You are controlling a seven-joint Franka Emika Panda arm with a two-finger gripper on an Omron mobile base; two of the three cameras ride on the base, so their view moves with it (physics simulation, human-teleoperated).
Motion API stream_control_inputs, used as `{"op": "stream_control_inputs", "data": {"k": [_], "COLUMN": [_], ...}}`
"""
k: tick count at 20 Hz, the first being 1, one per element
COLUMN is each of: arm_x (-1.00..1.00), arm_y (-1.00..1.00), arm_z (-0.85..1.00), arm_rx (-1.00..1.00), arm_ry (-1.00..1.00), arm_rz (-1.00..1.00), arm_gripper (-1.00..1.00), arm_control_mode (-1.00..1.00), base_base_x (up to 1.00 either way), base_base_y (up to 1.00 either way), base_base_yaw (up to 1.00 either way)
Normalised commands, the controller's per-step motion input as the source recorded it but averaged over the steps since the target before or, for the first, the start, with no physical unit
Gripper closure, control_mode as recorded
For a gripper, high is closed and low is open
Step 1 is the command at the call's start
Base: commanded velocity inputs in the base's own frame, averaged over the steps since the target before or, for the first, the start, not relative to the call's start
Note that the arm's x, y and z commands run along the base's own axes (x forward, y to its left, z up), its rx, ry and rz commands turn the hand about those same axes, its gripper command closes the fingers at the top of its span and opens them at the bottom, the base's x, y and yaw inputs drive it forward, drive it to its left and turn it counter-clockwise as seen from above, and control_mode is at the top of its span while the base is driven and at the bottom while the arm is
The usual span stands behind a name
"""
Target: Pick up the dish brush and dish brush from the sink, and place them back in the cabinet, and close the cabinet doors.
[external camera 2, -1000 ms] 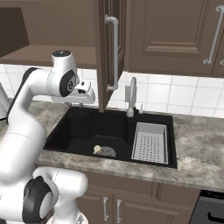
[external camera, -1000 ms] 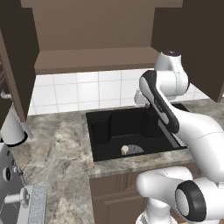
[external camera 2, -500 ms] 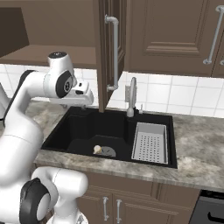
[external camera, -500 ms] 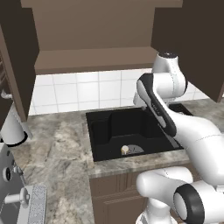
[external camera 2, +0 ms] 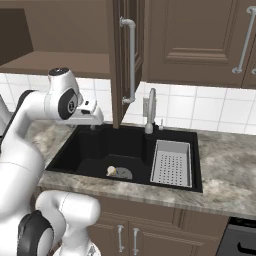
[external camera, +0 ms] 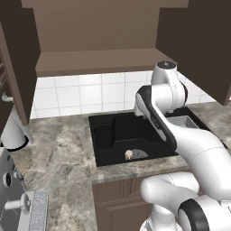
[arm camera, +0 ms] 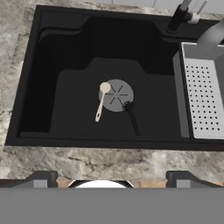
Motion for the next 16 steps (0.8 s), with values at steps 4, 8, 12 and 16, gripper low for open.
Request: {"op": "stream_control_inputs", "data": {"k": [4, 8, 12, 16], "arm_x": [0.0, 0.05, 0.12, 0.26], "arm_y": [0.1, 0.02, 0.01, 0.0], "arm_z": [-0.25, -0.23, -0.24, -0.22], "arm_rx": [0.0, 0.0, 0.0, 0.0], "arm_ry": [-0.06, -0.06, -0.05, 0.0], "arm_rz": [0.0, 0.0, 0.0, 0.0], "arm_gripper": [-1.0, -1.0, -1.0, -1.0], "arm_control_mode": [-1.0, -1.0, -1.0, -1.0], "base_base_x": [0.0, 0.0, 0.0, 0.0], "base_base_y": [0.0, 0.0, 0.0, 0.0], "base_base_yaw": [0.0, 0.0, 0.0, 0.0]}}
